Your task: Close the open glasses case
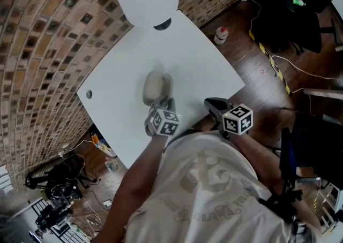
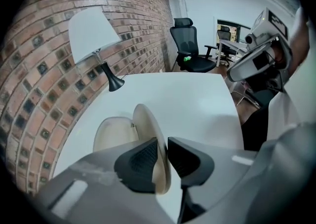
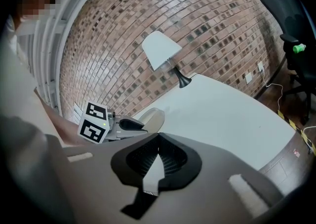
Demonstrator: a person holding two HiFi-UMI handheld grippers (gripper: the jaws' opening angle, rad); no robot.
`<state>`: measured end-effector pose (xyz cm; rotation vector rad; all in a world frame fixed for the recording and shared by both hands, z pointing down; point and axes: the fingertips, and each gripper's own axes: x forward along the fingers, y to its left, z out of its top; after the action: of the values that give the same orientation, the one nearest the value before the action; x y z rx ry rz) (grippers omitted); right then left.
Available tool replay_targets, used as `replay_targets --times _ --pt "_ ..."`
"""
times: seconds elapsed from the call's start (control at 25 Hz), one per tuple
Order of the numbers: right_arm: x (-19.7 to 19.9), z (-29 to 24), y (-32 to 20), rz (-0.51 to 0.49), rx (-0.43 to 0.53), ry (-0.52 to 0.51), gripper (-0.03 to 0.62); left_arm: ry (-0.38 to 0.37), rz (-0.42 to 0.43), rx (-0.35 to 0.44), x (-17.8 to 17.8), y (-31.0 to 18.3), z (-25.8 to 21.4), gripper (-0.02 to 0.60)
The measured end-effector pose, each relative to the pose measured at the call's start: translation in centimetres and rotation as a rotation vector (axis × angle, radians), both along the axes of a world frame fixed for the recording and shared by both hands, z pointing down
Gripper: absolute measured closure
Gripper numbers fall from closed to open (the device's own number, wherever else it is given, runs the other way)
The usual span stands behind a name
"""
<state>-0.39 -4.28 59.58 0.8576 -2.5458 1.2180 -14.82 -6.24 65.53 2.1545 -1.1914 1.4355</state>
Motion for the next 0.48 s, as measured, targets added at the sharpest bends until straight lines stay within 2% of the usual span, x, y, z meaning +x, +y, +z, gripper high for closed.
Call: replay_targets --times 0.08,0.28,0.48 --pt "0.1 0.0 -0.1 0.0 0.001 -0.003 0.586 0.05 -0.024 -0.021 0.2 0.2 -0.2 0.515" --pt "0.0 0.0 -0.3 -0.008 -0.003 -0.007 0.586 0.253 -0.065 -0.115 1.4 1.4 -1.6 0.538" --pt "-0.5 0.2 -0.4 -0.021 -0.01 -0.013 0.586 0.573 -0.124 -0.284 3.2 3.3 -3.0 0.554"
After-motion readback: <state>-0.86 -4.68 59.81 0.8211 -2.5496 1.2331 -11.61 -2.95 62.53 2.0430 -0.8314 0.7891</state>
